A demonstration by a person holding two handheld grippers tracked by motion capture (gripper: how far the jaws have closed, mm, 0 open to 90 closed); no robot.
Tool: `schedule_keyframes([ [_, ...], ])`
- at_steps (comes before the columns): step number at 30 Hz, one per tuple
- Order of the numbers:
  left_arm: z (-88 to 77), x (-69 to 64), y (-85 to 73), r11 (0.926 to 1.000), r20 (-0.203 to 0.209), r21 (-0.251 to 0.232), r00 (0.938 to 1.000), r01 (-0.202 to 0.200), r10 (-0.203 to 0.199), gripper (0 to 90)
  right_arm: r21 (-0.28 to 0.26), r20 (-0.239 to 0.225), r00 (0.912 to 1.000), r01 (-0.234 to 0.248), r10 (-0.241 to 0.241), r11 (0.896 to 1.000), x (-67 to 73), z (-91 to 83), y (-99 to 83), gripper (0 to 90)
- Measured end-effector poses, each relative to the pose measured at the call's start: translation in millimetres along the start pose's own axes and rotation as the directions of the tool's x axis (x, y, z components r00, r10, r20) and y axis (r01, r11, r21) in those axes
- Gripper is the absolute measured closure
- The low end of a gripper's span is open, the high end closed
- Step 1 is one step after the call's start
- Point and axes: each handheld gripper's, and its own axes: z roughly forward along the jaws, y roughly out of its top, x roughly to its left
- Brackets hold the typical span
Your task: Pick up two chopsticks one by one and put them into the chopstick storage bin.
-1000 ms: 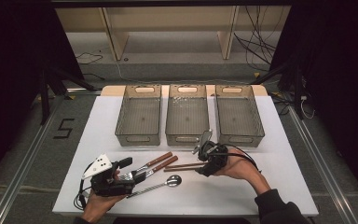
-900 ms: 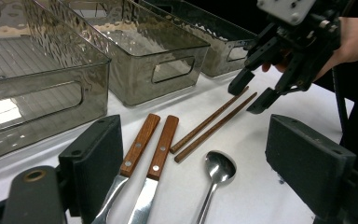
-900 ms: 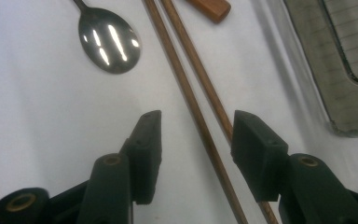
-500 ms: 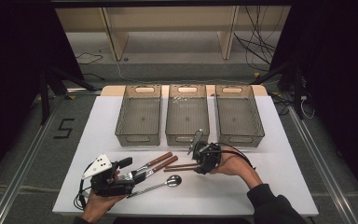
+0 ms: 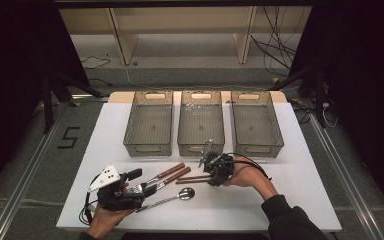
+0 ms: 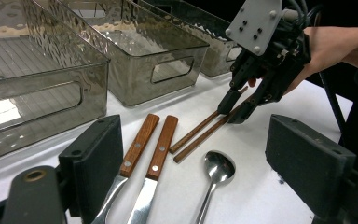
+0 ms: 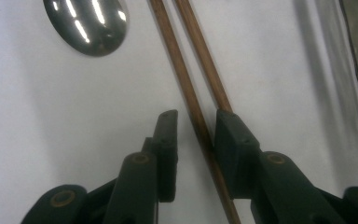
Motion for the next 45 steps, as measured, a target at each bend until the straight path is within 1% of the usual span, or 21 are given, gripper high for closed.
schedule_keyframes([
  [2, 0.0, 0.0, 0.0, 1.0000, 0.001, 0.000, 1.0000, 0.001, -0.001, 18.6, 0.012, -0.005, 1.0000, -0.002, 0.002, 1.000, -0.3, 1.1, 1.4, 71.4],
  [7, 0.0, 0.3, -0.1, 1.0000, 0.002, 0.001, 1.0000, 0.000, 0.000, 18.7, 0.024, -0.014, 0.9998, 0.013, -0.012, 1.000, -0.2, 3.3, 3.9, 73.5],
  [9, -0.1, 0.4, -0.2, 1.0000, 0.002, 0.000, 1.0000, 0.001, -0.001, 18.6, 0.048, -0.013, 0.9998, 0.015, -0.015, 0.999, 1.7, 4.3, 5.7, 74.5],
  [10, 0.1, 0.5, -0.3, 1.0000, 0.001, 0.001, 1.0000, 0.001, -0.001, 18.6, 0.048, -0.013, 0.9998, 0.015, -0.015, 0.999, 1.7, 4.3, 5.7, 74.5],
  [11, 0.2, 0.4, -0.3, 1.0000, 0.001, 0.002, 1.0000, 0.001, -0.001, 18.6, 0.050, -0.006, 0.9994, 0.035, -0.035, 0.998, 2.5, 4.8, 6.9, 75.1],
  [14, 0.6, -0.1, -0.1, 1.0000, 0.003, 0.003, 1.0000, -0.003, 0.003, 18.7, 0.063, -0.004, 0.9988, 0.048, -0.048, 0.997, 3.8, 4.7, 7.8, 76.2],
  [17, 0.6, -0.1, -0.1, 1.0000, 0.004, 0.003, 1.0000, -0.003, 0.003, 18.7, 0.072, -0.002, 0.9969, 0.079, -0.079, 0.994, 5.4, 4.8, 9.4, 78.4],
  [21, 0.5, 0.0, -0.2, 1.0000, 0.003, 0.002, 1.0000, -0.002, 0.002, 18.6, 0.092, -0.002, 0.9908, 0.135, -0.136, 0.987, 8.7, 5.2, 12.3, 82.1],
  [22, 0.5, -0.1, -0.2, 1.0000, 0.003, 0.002, 1.0000, -0.002, 0.002, 18.6, 0.114, -0.005, 0.9885, 0.150, -0.151, 0.982, 10.9, 4.8, 14.1, 83.2],
  [23, 0.5, -0.2, -0.2, 1.0000, 0.003, 0.003, 1.0000, -0.003, 0.003, 18.6, 0.114, -0.005, 0.9885, 0.150, -0.151, 0.982, 10.9, 4.8, 14.1, 83.2],
  [24, 0.6, -0.3, -0.2, 1.0000, 0.004, 0.003, 1.0000, -0.001, 0.001, 18.7, 0.109, -0.002, 0.9850, 0.172, -0.173, 0.979, 10.9, 5.7, 14.7, 83.7],
  [25, 0.7, -0.2, -0.2, 1.0000, 0.003, 0.003, 1.0000, -0.002, 0.002, 18.6, 0.124, -0.005, 0.9844, 0.175, -0.176, 0.977, 12.3, 5.1, 15.6, 84.0],
  [27, 0.9, -0.2, -0.2, 1.0000, 0.004, 0.003, 1.0000, -0.001, 0.001, 18.6, 0.118, 0.000, 0.9799, 0.198, -0.199, 0.973, 12.8, 6.4, 16.4, 84.4],
  [30, 0.9, -0.2, -0.3, 1.0000, 0.003, 0.003, 1.0000, -0.003, 0.003, 18.6, 0.134, -0.002, 0.9796, 0.200, -0.201, 0.971, 13.6, 5.2, 16.9, 84.9],
  [31, 0.9, -0.3, -0.4, 1.0000, 0.004, 0.004, 1.0000, -0.001, 0.001, 18.6, 0.120, 0.001, 0.9798, 0.199, -0.200, 0.973, 13.8, 6.1, 16.2, 85.0],
  [34, 1.0, -0.3, -0.3, 1.0000, 0.004, 0.004, 1.0000, -0.001, 0.001, 18.6, 0.130, 0.006, 0.9754, 0.218, -0.220, 0.967, 14.2, 5.3, 16.5, 85.2],
  [35, 1.1, 0.0, -0.3, 1.0000, 0.003, 0.004, 1.0000, -0.002, 0.002, 18.6, 0.121, 0.005, 0.9753, 0.219, -0.221, 0.968, 14.6, 5.9, 16.0, 85.2],
  [38, 1.0, 0.0, -0.3, 1.0000, 0.002, 0.004, 1.0000, -0.002, 0.002, 18.6, 0.124, 0.001, 0.9748, 0.221, -0.223, 0.967, 15.9, 5.1, 15.6, 85.3],
  [39, 0.8, -0.1, -0.2, 1.0000, 0.002, 0.004, 1.0000, -0.003, 0.003, 18.6, 0.116, 0.001, 0.9727, 0.230, -0.232, 0.966, 15.8, 4.9, 15.7, 85.3],
  [42, 0.5, 0.1, -0.2, 1.0000, 0.002, 0.003, 1.0000, -0.003, 0.003, 18.6, 0.109, 0.001, 0.9738, 0.226, -0.227, 0.968, 17.0, 3.3, 15.1, 85.4],
  [45, 0.4, 0.6, -0.2, 1.0000, 0.001, 0.002, 1.0000, -0.002, 0.002, 18.6, 0.083, 0.004, 0.9758, 0.217, -0.218, 0.973, 16.9, 0.3, 14.5, 85.5],
])
